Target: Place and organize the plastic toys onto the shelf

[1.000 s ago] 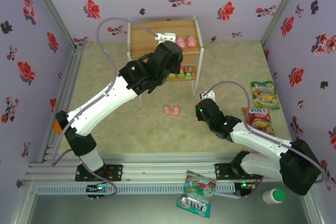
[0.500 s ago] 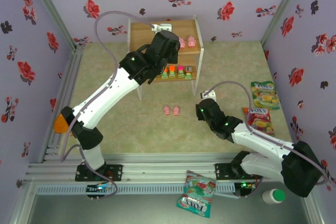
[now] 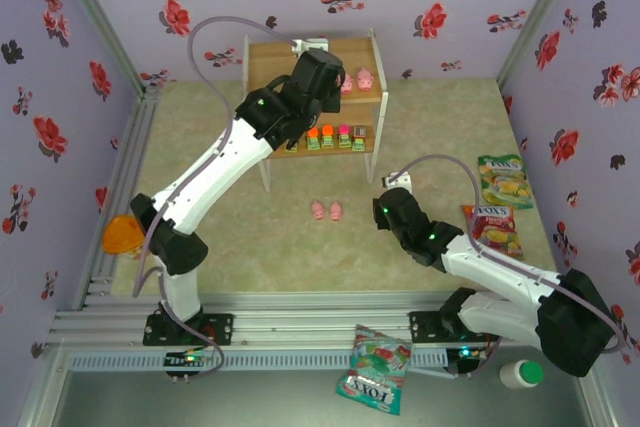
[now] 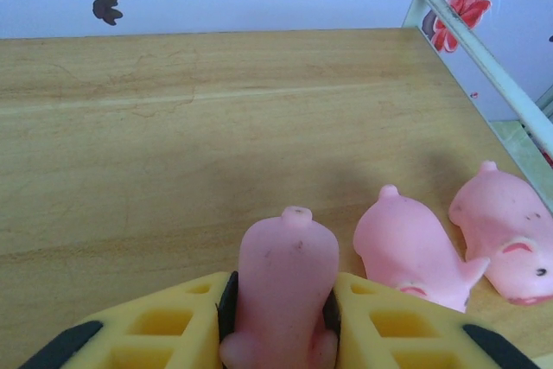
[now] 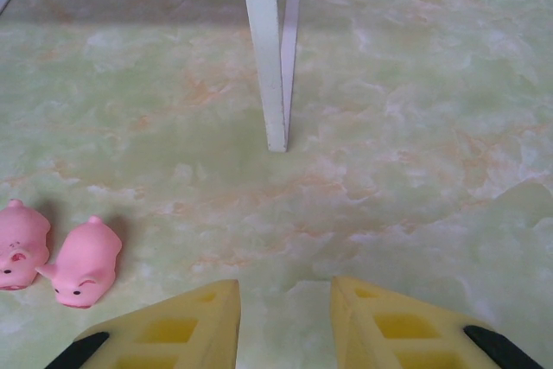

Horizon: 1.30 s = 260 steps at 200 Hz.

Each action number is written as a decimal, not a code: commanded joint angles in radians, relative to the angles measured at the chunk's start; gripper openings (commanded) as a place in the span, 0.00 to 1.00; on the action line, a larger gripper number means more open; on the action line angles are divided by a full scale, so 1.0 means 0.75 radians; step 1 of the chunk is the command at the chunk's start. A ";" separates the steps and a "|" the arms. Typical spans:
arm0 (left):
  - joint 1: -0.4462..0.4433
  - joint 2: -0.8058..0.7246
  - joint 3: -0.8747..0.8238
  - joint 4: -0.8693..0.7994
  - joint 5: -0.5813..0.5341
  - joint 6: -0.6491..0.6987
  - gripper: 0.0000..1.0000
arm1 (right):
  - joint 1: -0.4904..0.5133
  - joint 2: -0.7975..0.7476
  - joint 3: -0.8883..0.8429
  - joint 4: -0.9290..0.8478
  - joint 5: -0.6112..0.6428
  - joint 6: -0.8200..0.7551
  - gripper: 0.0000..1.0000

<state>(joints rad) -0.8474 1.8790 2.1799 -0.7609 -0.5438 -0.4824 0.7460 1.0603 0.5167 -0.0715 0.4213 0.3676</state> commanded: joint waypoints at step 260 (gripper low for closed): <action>0.030 0.065 0.080 -0.008 0.077 -0.042 0.49 | -0.008 -0.005 -0.002 0.006 0.025 -0.001 0.34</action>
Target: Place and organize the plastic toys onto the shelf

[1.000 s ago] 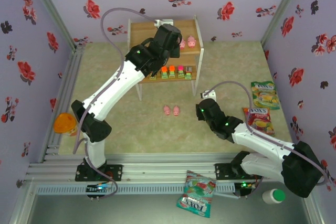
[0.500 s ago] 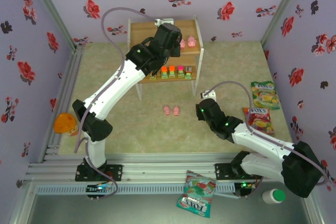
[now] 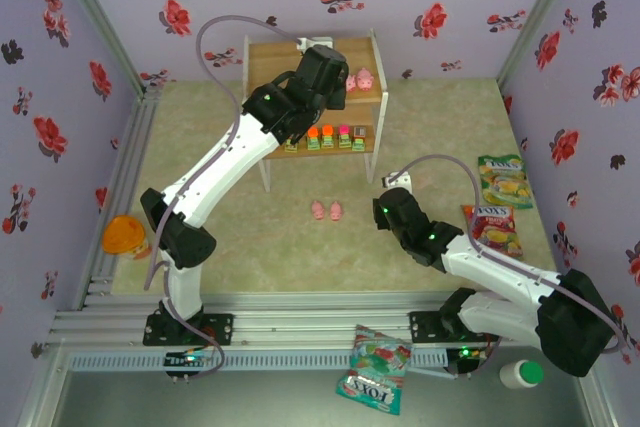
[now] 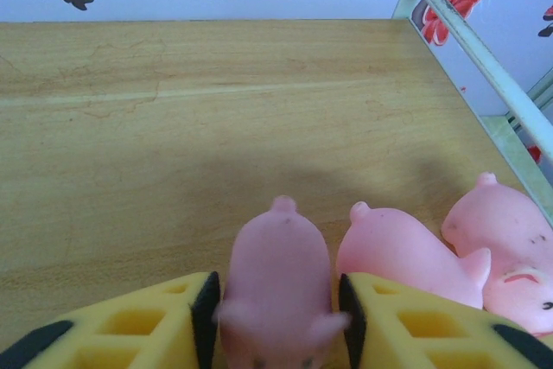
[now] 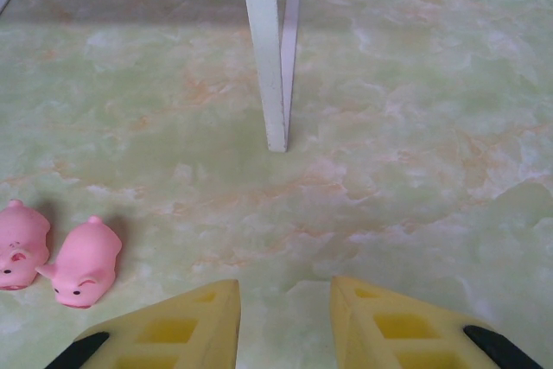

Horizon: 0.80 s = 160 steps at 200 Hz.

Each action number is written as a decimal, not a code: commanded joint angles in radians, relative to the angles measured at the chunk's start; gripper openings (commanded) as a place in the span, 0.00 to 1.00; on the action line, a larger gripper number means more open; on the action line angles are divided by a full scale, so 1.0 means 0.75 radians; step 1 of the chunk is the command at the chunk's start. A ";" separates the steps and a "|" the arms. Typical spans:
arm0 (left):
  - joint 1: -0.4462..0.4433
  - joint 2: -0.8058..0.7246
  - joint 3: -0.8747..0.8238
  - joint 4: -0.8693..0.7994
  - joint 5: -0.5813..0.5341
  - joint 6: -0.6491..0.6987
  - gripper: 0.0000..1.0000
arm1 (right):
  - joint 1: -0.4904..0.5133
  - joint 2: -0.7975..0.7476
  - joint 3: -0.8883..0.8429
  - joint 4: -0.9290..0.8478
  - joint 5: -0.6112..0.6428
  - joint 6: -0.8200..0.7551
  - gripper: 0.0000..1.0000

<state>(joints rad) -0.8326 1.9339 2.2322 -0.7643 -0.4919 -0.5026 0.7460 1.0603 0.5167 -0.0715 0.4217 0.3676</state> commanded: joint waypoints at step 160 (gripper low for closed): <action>-0.013 -0.106 -0.051 0.043 0.022 -0.018 0.52 | -0.007 0.040 0.009 0.016 0.008 -0.008 0.33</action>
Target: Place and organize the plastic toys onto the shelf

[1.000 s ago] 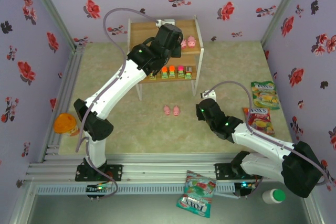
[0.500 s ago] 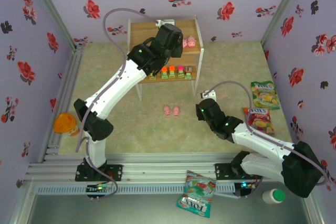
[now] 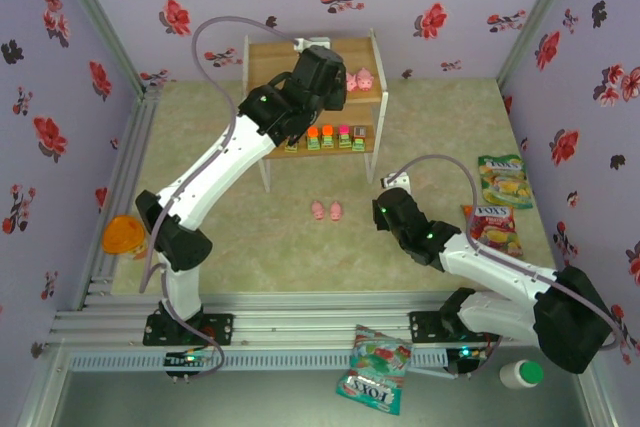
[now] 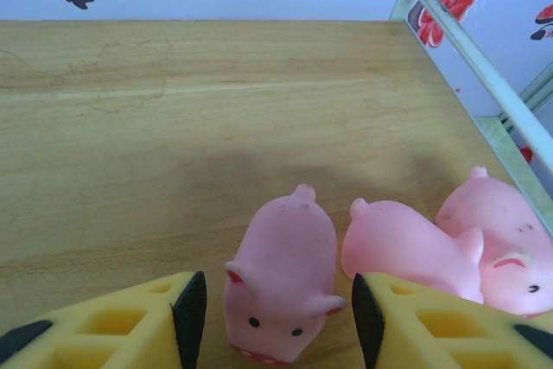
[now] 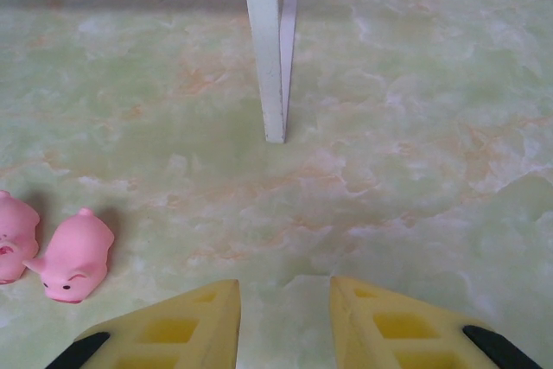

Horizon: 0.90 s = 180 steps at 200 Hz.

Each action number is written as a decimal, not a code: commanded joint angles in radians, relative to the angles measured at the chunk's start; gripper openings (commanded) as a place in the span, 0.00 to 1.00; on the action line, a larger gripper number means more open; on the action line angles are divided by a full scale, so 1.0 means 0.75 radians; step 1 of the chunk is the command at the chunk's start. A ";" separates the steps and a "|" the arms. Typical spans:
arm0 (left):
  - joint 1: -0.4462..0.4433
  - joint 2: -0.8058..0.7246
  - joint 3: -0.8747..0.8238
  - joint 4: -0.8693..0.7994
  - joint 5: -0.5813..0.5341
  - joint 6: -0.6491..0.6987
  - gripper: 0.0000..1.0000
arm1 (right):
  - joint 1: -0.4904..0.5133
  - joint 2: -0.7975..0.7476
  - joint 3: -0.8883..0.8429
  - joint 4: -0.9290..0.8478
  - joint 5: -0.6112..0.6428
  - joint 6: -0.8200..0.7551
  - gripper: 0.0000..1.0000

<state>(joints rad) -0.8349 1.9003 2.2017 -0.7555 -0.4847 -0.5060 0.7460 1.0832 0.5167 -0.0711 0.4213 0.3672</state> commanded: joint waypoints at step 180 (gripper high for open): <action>-0.012 -0.065 -0.048 0.058 0.071 -0.056 0.53 | -0.007 -0.017 0.006 0.004 0.015 -0.007 0.33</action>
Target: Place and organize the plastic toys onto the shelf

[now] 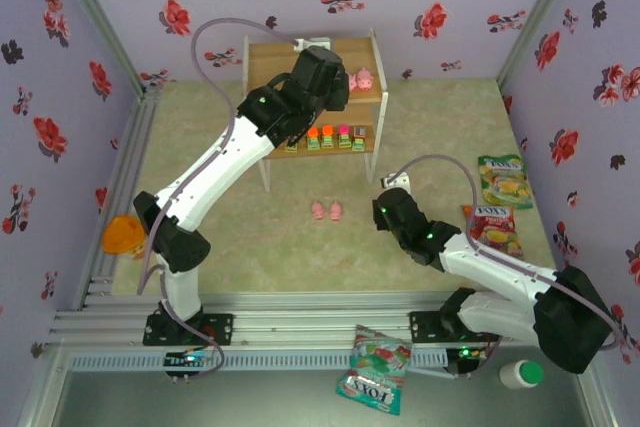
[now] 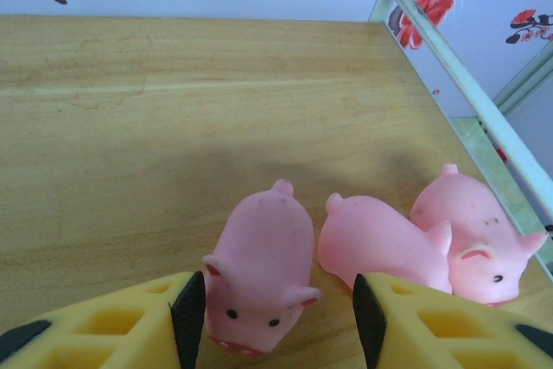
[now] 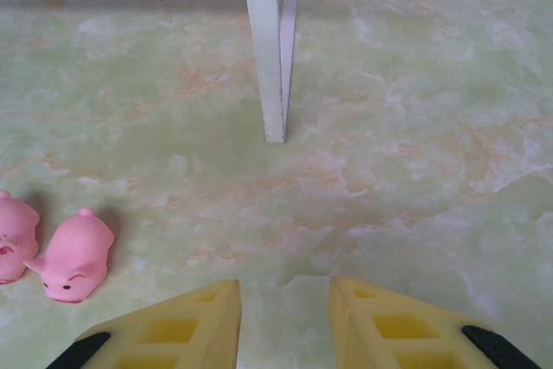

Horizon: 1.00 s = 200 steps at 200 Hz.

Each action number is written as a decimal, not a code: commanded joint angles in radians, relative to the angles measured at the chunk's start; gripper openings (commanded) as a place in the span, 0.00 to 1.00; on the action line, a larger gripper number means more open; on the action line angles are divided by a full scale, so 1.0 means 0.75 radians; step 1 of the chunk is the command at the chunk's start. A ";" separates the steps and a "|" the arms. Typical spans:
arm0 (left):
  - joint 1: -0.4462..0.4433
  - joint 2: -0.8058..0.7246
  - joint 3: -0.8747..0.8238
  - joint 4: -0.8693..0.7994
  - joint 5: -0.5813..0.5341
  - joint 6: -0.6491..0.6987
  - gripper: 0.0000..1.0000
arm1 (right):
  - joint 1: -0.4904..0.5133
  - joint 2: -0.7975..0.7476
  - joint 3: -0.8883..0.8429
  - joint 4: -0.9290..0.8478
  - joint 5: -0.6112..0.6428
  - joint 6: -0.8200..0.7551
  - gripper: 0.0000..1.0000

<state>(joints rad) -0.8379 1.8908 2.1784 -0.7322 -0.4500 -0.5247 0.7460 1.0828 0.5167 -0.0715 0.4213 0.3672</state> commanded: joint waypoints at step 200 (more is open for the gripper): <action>-0.030 -0.317 -0.300 0.118 0.017 0.013 0.53 | 0.004 -0.007 -0.003 0.025 0.020 -0.018 0.46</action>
<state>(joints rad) -0.8467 1.7428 2.0121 -0.6849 -0.4183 -0.5430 0.7460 1.0809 0.5167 -0.0711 0.4217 0.3634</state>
